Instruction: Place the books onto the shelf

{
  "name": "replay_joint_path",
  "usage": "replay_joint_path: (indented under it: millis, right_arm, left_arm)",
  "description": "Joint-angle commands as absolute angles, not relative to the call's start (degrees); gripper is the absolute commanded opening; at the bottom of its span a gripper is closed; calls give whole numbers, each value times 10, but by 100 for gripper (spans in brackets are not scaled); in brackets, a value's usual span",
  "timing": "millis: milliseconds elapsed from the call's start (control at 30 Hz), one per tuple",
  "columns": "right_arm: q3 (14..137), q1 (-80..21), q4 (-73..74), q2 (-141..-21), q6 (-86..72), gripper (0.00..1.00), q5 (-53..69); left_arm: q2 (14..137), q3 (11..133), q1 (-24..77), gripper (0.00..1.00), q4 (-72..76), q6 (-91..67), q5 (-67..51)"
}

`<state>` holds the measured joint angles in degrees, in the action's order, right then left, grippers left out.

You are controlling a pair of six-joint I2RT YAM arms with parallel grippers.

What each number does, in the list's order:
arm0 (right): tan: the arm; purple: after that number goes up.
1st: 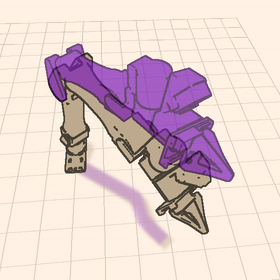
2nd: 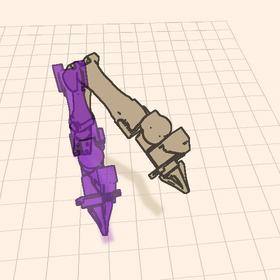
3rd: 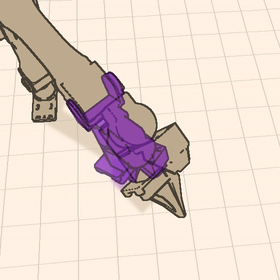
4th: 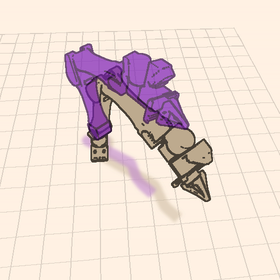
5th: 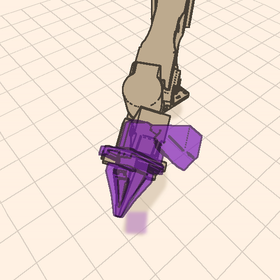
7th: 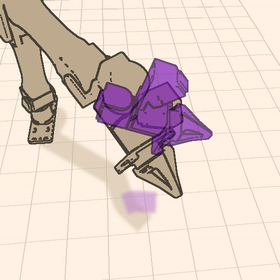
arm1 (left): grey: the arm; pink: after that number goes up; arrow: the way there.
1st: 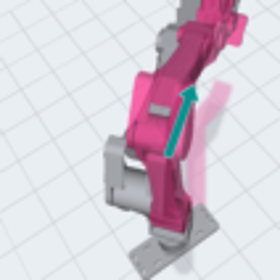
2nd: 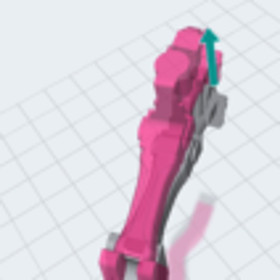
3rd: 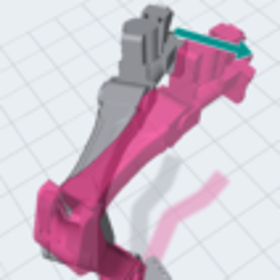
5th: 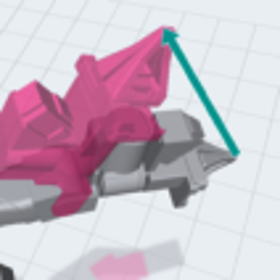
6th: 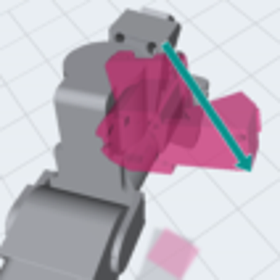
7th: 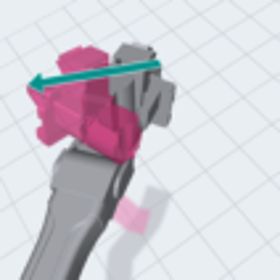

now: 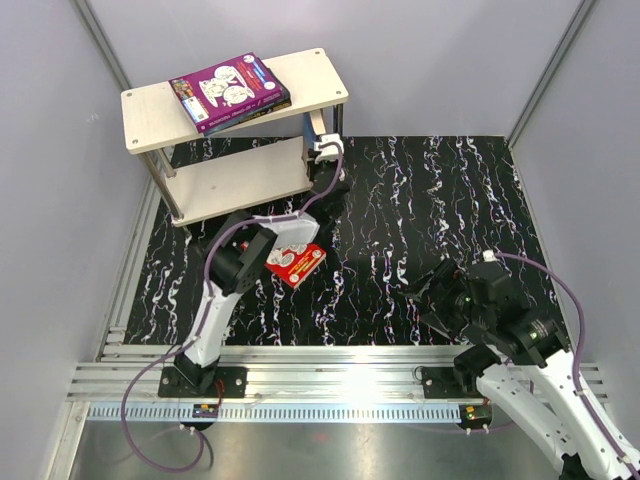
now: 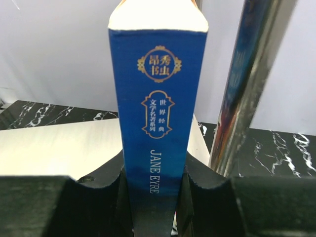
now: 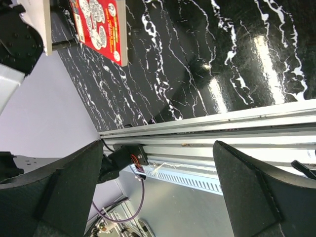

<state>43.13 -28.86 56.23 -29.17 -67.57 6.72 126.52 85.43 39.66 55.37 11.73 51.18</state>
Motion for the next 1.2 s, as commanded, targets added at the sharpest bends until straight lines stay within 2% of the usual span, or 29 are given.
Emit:
replay_joint_path:
  millis: [0,200,333,400,433,533,567,667,800,900,1100,1133,1167]
  right_arm:
    - [403,-290,545,-273,-695,100,73]
    - [345,-290,541,-217,-726,100,86]
    - [309,-290,555,-177,-758,100,82]
    - [299,-290,555,-155,-772,100,83]
    - [292,-290,555,-149,-782,100,82]
    - [285,-290,555,-132,-795,100,79]
    - [285,-290,555,-130,-795,100,79]
    - [285,-290,550,-136,-797,100,79]
    - [287,-290,538,-152,-792,100,82]
    - [292,-290,532,-162,-787,100,83]
    - [293,-289,533,-160,-783,100,86]
    - [292,-290,534,-159,-783,100,87]
    - [291,-290,534,-157,-783,100,88]
  left_arm:
    - [1288,930,378,0,746,133,503]
    - [1354,993,367,0,735,98,497]
    - [1404,1095,367,0,676,86,502]
    - [1412,1104,367,0,656,76,510]
    - [1411,1098,367,3,648,66,510]
    - [1401,1089,369,31,624,42,505]
    - [1399,1088,369,53,615,36,501]
    - [1395,1090,369,82,593,18,495]
    - [1388,1090,370,94,572,14,487]
    - [1383,1083,373,98,568,20,481]
    - [1376,1073,377,99,555,24,430]
    - [1380,1087,376,74,554,31,425]
    - [1390,1098,374,62,546,37,418]
